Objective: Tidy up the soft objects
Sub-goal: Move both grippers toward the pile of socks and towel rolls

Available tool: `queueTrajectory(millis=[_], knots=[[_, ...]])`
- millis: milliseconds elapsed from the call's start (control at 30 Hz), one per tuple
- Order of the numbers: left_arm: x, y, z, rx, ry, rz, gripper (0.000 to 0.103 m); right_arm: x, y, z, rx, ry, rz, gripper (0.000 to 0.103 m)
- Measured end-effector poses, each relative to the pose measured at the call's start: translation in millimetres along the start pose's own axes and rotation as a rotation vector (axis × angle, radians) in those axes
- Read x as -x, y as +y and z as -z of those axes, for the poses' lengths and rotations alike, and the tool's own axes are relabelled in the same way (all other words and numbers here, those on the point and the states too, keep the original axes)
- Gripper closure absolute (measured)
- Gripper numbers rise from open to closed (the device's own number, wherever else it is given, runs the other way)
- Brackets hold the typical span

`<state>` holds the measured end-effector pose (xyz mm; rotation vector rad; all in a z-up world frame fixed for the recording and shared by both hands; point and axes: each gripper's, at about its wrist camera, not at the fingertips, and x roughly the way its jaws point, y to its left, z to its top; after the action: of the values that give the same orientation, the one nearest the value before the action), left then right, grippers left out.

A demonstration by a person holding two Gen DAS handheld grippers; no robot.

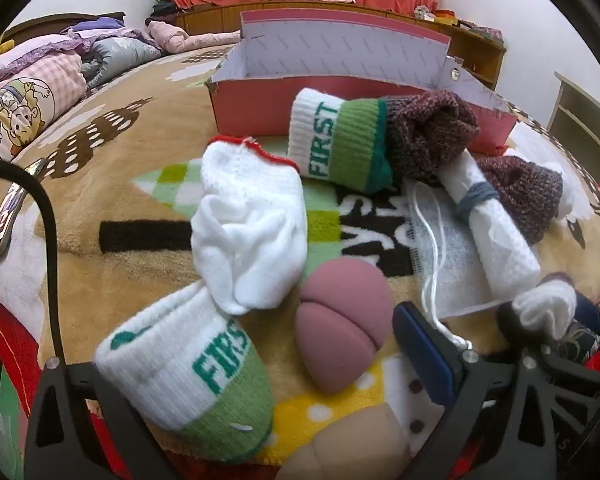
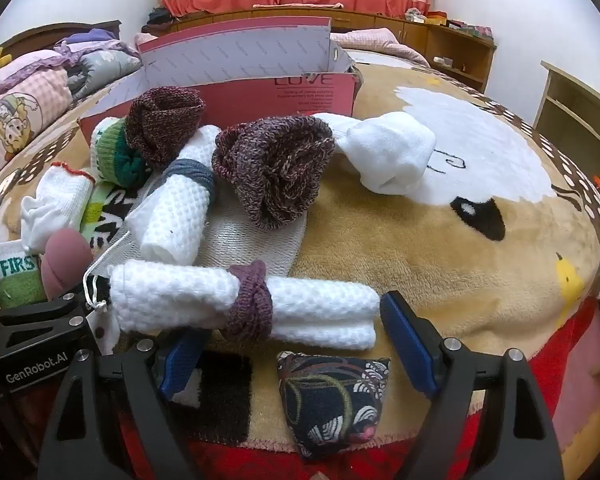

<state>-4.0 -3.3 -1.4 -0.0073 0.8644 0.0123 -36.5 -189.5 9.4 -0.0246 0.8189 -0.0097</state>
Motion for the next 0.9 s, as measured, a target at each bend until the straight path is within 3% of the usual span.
queueTrajectory(millis=[900], knots=[[-1.3,-0.5,-2.7,-0.006,0.028,0.0,0.0,5.2,4.3,-3.4,0.027,-0.008,-0.011,0.017]])
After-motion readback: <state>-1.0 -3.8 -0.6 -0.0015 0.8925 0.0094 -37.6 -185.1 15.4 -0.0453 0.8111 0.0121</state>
